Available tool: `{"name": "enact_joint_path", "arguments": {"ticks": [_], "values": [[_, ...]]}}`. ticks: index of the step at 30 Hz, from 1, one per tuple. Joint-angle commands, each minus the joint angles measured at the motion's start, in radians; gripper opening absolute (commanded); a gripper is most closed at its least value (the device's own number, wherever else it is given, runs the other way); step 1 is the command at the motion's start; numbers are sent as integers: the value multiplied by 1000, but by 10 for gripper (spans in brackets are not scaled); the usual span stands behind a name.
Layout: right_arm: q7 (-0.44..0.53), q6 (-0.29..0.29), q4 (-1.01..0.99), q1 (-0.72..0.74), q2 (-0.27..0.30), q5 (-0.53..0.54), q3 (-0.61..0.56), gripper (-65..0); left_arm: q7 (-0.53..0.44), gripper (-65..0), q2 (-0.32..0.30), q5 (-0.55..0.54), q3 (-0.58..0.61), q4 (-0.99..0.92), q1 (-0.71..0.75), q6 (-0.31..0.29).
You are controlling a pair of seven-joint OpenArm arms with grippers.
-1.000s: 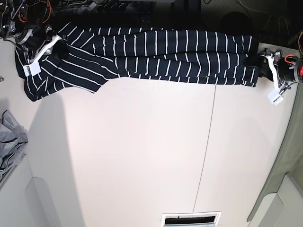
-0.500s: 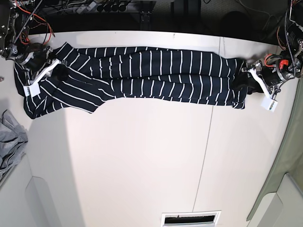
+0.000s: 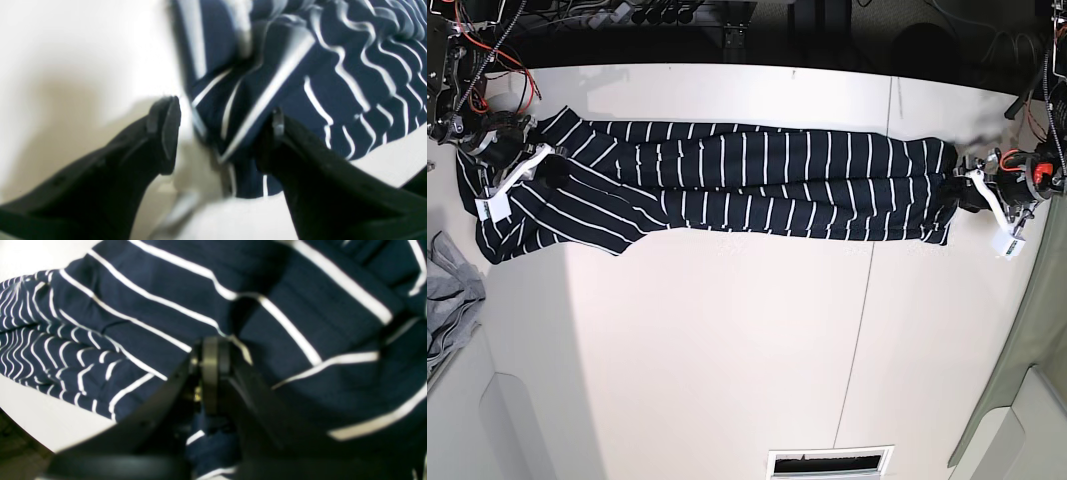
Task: Layout the t-shirt on the table in an organized manner, then fold the t-shirt properly
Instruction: 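Hold the folded shirt ends with both grippers and tuck them in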
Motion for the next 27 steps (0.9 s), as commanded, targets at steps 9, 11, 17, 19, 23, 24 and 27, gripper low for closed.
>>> {"name": "enact_joint_path", "arguments": {"ticks": [9, 11, 17, 19, 23, 24, 27], "values": [[9, 2, 12, 11, 11, 16, 2, -650, 58, -292, -25, -146, -252, 12, 55, -36], [9, 2, 12, 11, 11, 16, 2, -650, 58, -292, -24, -180, -254, 12, 70, -36], [0, 2, 12, 11, 11, 16, 2, -650, 57, -292, 29, -215, -254, 12, 75, -42], [-3, 2, 12, 11, 11, 15, 2, -650, 57, -292, 44, -222, -254, 12, 75, -42], [-18, 2, 12, 10, 11, 15, 2, -650, 58, -292, 50, -248, -254, 12, 75, -45], [-21, 2, 12, 10, 11, 15, 2, -650, 58, -292, 50, -251, -254, 12, 75, -58], [-21, 2, 12, 10, 11, 15, 2, -650, 80, -291, 50, -285, -254, 12, 74, -80]]}}
